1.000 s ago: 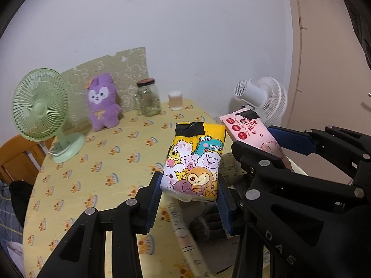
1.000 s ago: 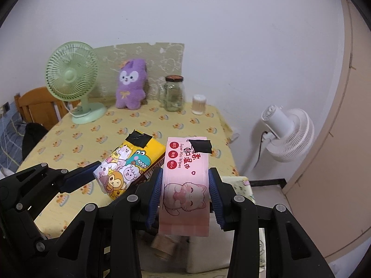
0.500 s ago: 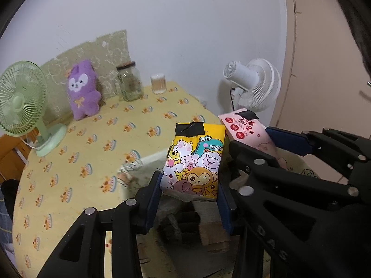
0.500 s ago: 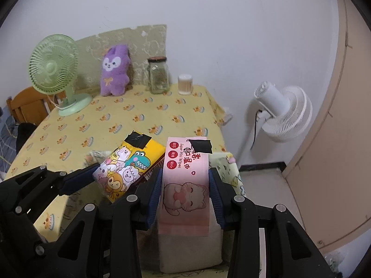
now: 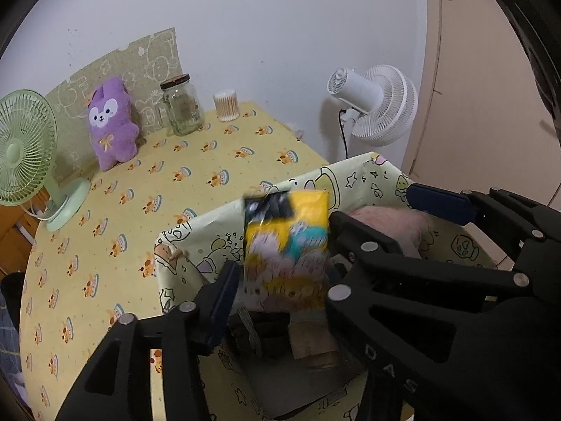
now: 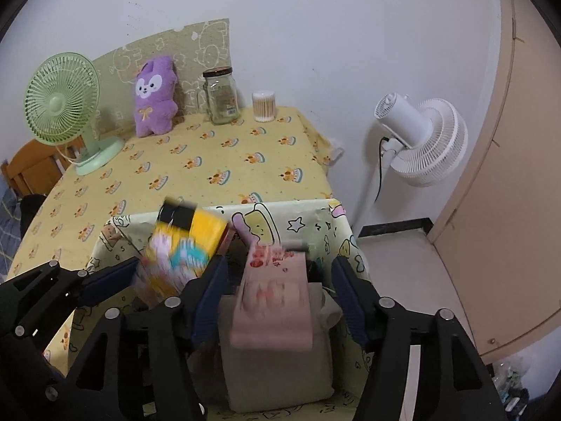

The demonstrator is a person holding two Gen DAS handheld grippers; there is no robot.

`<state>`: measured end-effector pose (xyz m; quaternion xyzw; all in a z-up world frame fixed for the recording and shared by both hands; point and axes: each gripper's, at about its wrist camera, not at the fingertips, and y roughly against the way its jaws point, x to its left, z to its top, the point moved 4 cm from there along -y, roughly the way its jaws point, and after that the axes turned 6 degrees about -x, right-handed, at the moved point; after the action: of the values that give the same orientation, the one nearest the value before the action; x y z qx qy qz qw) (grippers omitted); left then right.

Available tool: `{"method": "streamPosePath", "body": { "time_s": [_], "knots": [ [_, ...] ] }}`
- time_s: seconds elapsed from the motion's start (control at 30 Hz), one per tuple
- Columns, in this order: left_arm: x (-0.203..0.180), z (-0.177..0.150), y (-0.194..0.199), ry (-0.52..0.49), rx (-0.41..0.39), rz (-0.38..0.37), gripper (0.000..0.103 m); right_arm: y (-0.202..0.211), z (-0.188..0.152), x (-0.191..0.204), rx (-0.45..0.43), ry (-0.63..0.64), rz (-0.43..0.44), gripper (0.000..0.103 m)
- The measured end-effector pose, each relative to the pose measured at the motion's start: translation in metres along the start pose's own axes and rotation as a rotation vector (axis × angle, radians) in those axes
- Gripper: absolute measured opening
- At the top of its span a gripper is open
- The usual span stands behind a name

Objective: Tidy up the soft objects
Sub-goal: 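Lower the pink pack and tissue box into the paper box and open both tools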

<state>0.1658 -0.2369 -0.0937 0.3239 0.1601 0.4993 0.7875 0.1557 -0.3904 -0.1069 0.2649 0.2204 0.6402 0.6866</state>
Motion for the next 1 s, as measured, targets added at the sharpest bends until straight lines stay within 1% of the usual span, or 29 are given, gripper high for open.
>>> {"method": "streamPosePath", "body": {
  "time_s": [0.03,0.1,0.17,0.23,0.3,0.37,0.4,0.43,0.53,1.0],
  "knots": [
    [0.000,-0.001,0.001,-0.002,-0.005,-0.003,0.066,0.001,0.000,0.000,-0.006,-0.003,0.005,0.068],
    [-0.001,-0.002,0.004,0.001,-0.005,-0.022,0.066,0.005,-0.001,0.001,-0.009,0.000,0.014,0.068],
    [0.001,-0.003,0.005,0.013,0.009,-0.039,0.066,0.006,-0.001,0.003,0.018,0.012,0.010,0.069],
    [0.002,-0.004,0.008,0.019,0.006,-0.035,0.066,0.005,-0.001,0.005,0.052,0.013,0.013,0.069],
    [0.003,-0.004,0.013,0.021,-0.004,-0.033,0.067,0.008,-0.002,0.007,0.052,0.002,0.019,0.069],
    [0.005,-0.005,0.017,0.022,-0.008,-0.027,0.075,0.013,-0.002,0.010,0.040,-0.003,0.015,0.070],
    [0.006,-0.004,0.019,0.022,-0.011,-0.024,0.078,0.015,-0.001,0.011,0.037,-0.004,0.010,0.074],
    [0.007,-0.004,0.021,0.021,-0.016,-0.022,0.078,0.016,-0.001,0.012,0.035,-0.006,0.004,0.078],
    [0.007,-0.003,0.028,0.016,-0.035,-0.023,0.079,0.024,0.000,0.014,0.014,-0.013,0.001,0.082],
    [0.014,0.001,0.057,0.016,-0.087,-0.042,0.080,0.054,0.006,0.024,-0.009,-0.017,-0.021,0.083]
  ]
}}
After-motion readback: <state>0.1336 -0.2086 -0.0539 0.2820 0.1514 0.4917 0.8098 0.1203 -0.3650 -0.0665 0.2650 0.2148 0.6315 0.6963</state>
